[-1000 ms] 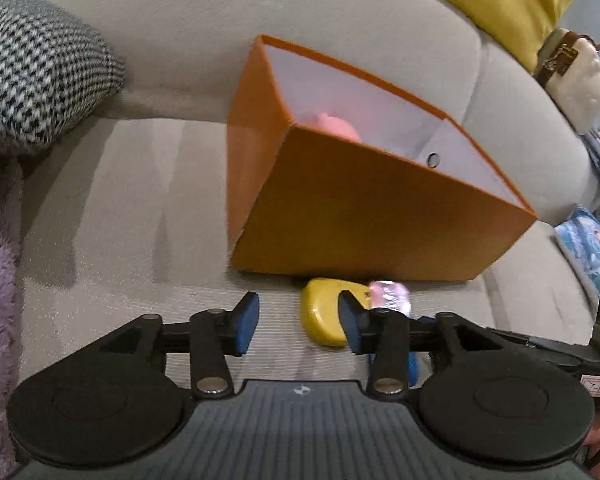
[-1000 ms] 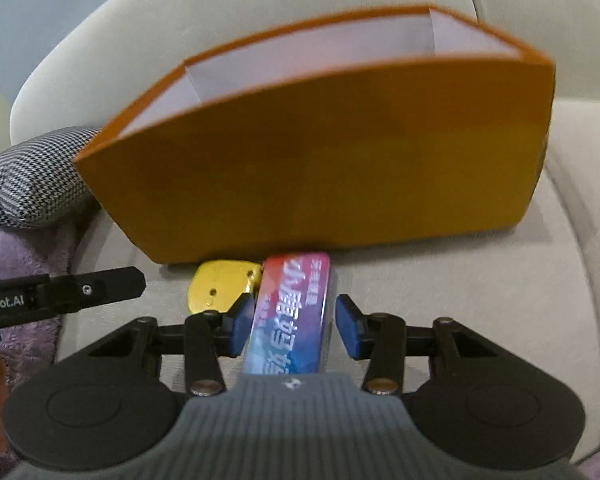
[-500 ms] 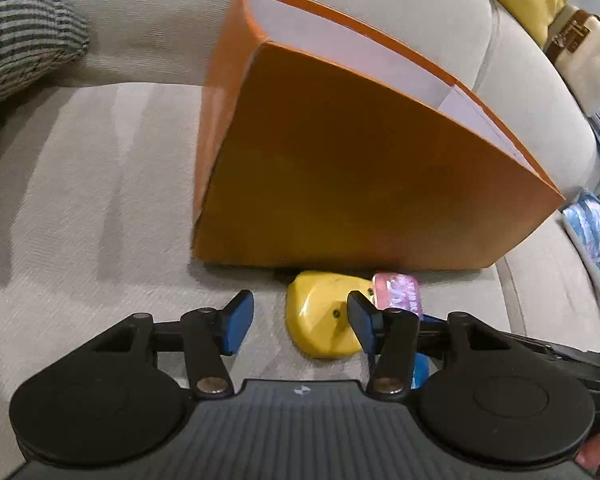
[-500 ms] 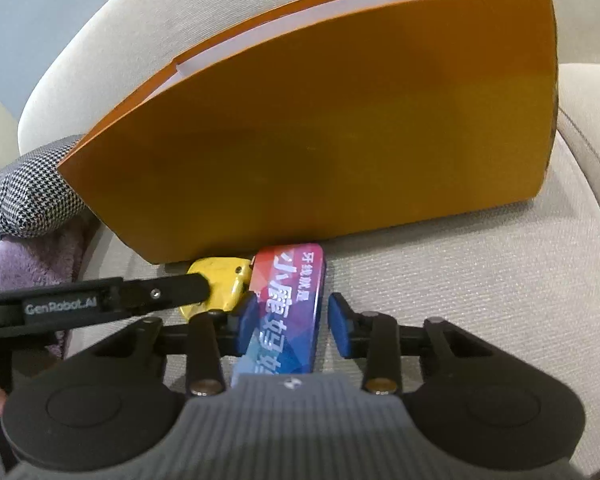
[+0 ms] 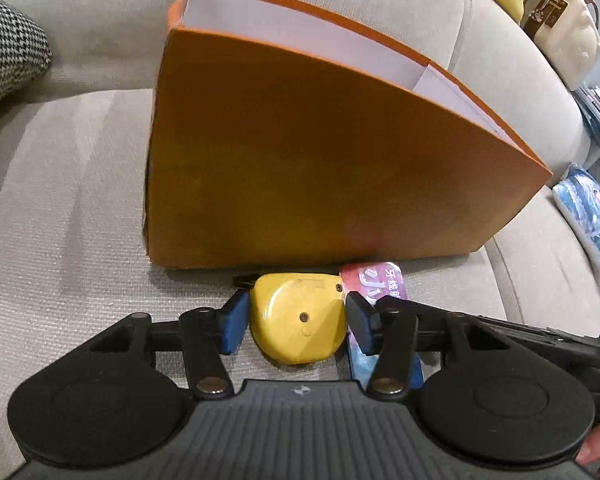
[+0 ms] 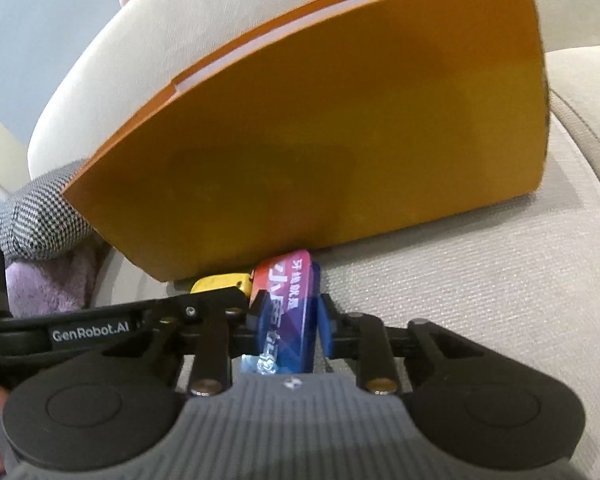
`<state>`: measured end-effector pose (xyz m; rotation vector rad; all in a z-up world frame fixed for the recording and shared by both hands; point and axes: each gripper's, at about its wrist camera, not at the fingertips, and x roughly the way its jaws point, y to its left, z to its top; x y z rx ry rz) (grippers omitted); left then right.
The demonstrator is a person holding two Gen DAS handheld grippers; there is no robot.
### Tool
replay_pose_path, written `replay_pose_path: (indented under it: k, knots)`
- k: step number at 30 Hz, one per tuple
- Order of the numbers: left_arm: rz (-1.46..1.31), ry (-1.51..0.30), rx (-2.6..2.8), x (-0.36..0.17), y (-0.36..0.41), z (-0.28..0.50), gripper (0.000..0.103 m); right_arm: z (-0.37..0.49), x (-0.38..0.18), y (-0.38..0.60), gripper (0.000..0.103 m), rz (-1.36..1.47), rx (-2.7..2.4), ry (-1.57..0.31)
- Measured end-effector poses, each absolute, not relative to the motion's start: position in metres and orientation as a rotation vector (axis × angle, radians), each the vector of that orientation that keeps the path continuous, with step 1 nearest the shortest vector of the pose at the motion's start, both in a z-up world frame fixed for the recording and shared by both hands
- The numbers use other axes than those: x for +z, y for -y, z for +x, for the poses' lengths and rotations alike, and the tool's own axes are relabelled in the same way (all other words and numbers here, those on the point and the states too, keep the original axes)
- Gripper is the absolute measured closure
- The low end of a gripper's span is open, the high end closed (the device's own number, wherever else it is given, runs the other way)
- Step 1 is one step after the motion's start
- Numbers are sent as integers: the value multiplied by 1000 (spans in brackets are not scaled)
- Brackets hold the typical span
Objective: Organize rigid objects
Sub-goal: 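Grasp the yellow tape measure with the left tool while the right grasps the blue card pack, then lift and carry the tape measure with the left tool while the right carries the card pack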
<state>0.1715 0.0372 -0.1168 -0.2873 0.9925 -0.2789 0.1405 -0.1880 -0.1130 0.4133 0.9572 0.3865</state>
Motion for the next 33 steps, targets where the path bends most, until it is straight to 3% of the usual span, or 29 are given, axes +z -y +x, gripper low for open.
replay_pose_path:
  k: [2,3,9,19,33]
  knots:
    - [-281,-989,-271,-114,-37,168,46,139,-110,190,84,421,390,-940]
    - [-276,-981,-259,-111,-38,165,62,137,-108,191,85,413,386,-935]
    - [-329,-978,-277,-102,-49,157,74,135,-107,195,89,457,408,-919]
    - [-431,-955,-360,-95,-48,148,75,128,-102,192,83,413,424,-927]
    - [-384,-992,-355,-107,-32,158,81,137,-114,173,88,414,393,-981]
